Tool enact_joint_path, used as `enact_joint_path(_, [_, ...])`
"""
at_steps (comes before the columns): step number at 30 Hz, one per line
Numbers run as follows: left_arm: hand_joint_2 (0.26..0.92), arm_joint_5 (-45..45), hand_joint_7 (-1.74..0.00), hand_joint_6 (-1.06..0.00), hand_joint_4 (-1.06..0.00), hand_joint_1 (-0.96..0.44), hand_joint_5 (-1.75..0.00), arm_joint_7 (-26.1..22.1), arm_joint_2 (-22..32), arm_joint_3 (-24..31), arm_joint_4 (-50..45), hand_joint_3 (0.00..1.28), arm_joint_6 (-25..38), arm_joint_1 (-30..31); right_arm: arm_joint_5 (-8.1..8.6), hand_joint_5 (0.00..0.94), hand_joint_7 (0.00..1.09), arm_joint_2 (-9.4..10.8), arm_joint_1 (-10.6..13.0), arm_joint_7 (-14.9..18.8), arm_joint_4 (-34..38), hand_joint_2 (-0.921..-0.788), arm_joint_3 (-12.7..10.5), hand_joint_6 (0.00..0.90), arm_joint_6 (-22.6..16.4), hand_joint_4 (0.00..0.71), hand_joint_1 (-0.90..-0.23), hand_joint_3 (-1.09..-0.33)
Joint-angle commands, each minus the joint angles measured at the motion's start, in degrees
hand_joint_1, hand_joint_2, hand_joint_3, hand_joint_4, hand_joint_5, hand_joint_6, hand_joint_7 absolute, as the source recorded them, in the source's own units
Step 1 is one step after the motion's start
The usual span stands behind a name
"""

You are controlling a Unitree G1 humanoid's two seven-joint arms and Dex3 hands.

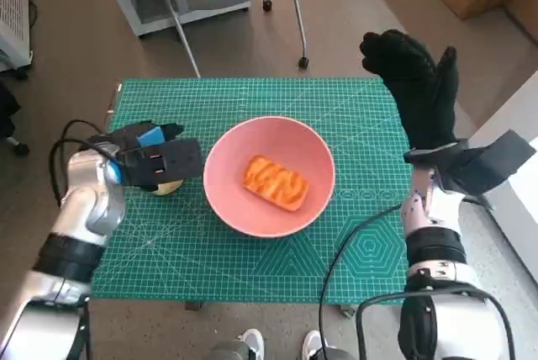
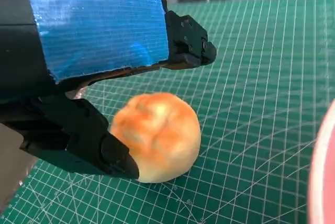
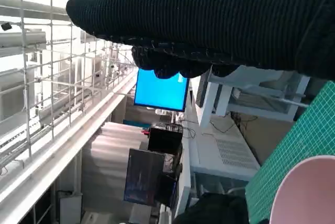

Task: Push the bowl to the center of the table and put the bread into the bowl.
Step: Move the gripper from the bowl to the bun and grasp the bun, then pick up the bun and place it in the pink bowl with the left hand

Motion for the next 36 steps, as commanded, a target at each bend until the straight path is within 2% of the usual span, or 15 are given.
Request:
enact_joint_path(1, [0.807, 0.18, -0.03, -0.37, -0.23, 0.11, -0.03, 0.73, -0.93, -2.02, 5.87, 0.05, -1.67, -3.16, 0.29, 0.0, 0.01, -0.22, 1.85, -0.01, -0.53, -0.921, -0.34, 0.369, 0.2, 0.19, -0.654, -0.688])
enact_joint_path(2, [0.81, 0.23, -0.03, -0.4, -0.35, 0.1, -0.07, 0.74, -1.1, -2.38, 6.85, 0.05, -1.89, -3.53, 0.33, 0.0, 0.01, -0.18, 1.93, 0.02, -0.67, -0.921, -0.35, 0.367, 0.17, 0.189, -0.652, -0.688])
enact_joint_path(4, [0.813, 0.31, -0.03, -0.42, -0.46, 0.09, -0.11, 0.79, -1.36, -3.07, 8.44, 0.05, -2.27, -4.15, 0.3, 0.0, 0.01, -0.08, 2.07, -0.01, -0.97, -0.921, -0.33, 0.365, 0.08, 0.188, -0.65, -0.689])
enact_joint_path(5, [0.816, 0.46, -0.02, -0.43, -0.48, 0.08, -0.21, 0.75, -1.48, -3.55, 9.19, 0.05, -2.54, -4.37, 0.29, 0.0, 0.0, -0.05, 2.15, -0.01, -1.09, -0.921, -0.32, 0.363, 0.01, 0.188, -0.65, -0.689])
enact_joint_path(6, [0.853, 0.54, -0.02, -0.47, -0.53, 0.18, -0.6, 0.75, -1.57, -3.92, 9.81, 0.08, -2.76, -4.56, 0.27, 0.0, 0.0, -0.03, 2.21, -0.02, -1.2, -0.921, -0.31, 0.358, -0.03, 0.188, -0.649, -0.689])
enact_joint_path(7, [0.877, 0.68, -0.02, -0.49, -0.55, 0.25, -0.86, 0.77, -1.68, -4.39, 10.48, 0.1, -3.09, -4.7, 0.39, 0.0, 0.0, -0.02, 2.26, 0.1, -1.3, -0.921, -0.37, 0.354, 0.01, 0.187, -0.649, -0.69])
enact_joint_path(10, [0.899, 0.65, -0.03, -0.54, -0.61, 0.33, -1.15, 0.95, -1.79, -5.2, 11.68, 0.12, -3.63, -5.02, 0.57, 0.0, 0.0, 0.04, 2.34, 0.25, -1.48, -0.921, -0.46, 0.347, 0.12, 0.184, -0.649, -0.691])
enact_joint_path(13, [0.9, 0.6, -0.05, -0.6, -0.64, 0.36, -1.23, 1.17, -2.02, -5.83, 12.8, 0.12, -3.8, -5.28, 0.55, 0.0, 0.0, 0.06, 2.34, 0.17, -1.46, -0.921, -0.48, 0.344, 0.04, 0.183, -0.646, -0.692])
enact_joint_path(17, [0.887, 0.85, -0.09, -0.7, -0.7, 0.37, -1.22, 1.97, -2.43, -6.85, 14.97, 0.11, -3.99, -5.93, 0.64, 0.0, 0.0, 0.12, 2.37, 0.38, -1.44, -0.921, -0.52, 0.343, -0.02, 0.183, -0.643, -0.693])
enact_joint_path(22, [0.909, 1.35, -0.17, -0.8, -0.7, 0.37, -1.22, 3.68, -2.81, -8.16, 17.92, 0.08, -4.62, -6.9, 0.67, 0.0, 0.0, 0.2, 2.6, 0.57, -1.74, -0.921, -0.45, 0.341, 0.0, 0.182, -0.642, -0.695])
enact_joint_path(25, [0.916, 1.54, -0.75, -0.69, -0.67, 0.12, -1.29, 4.87, -2.66, -8.79, 18.97, 0.09, -5.36, -7.17, 0.7, 0.0, 0.0, 0.23, 2.67, 0.61, -1.75, -0.921, -0.47, 0.34, 0.07, 0.181, -0.642, -0.695])
enact_joint_path(27, [0.918, 1.43, -0.9, -0.67, -0.66, 0.06, -1.3, 5.25, -2.41, -9.03, 19.22, 0.08, -5.7, -7.27, 0.6, 0.0, 0.0, 0.27, 2.75, 0.53, -1.79, -0.921, -0.42, 0.339, -0.09, 0.18, -0.642, -0.695])
enact_joint_path(32, [0.92, 0.89, -1.08, -0.67, -0.63, 0.01, -1.25, 5.34, -1.51, -8.83, 18.09, 0.08, -5.54, -7.08, 0.08, 0.0, 0.0, 0.15, 2.74, -0.05, -1.42, -0.921, -0.24, 0.339, -0.44, 0.178, -0.639, -0.698])
enact_joint_path(36, [0.92, 0.08, -0.99, -0.7, -0.58, 0.0, -1.37, 4.59, -0.12, -7.72, 14.52, 0.09, -5.05, -6.18, -0.11, 0.0, 0.0, 0.17, 2.65, -0.5, -1.09, -0.921, -0.21, 0.339, -0.45, 0.176, -0.643, -0.699])
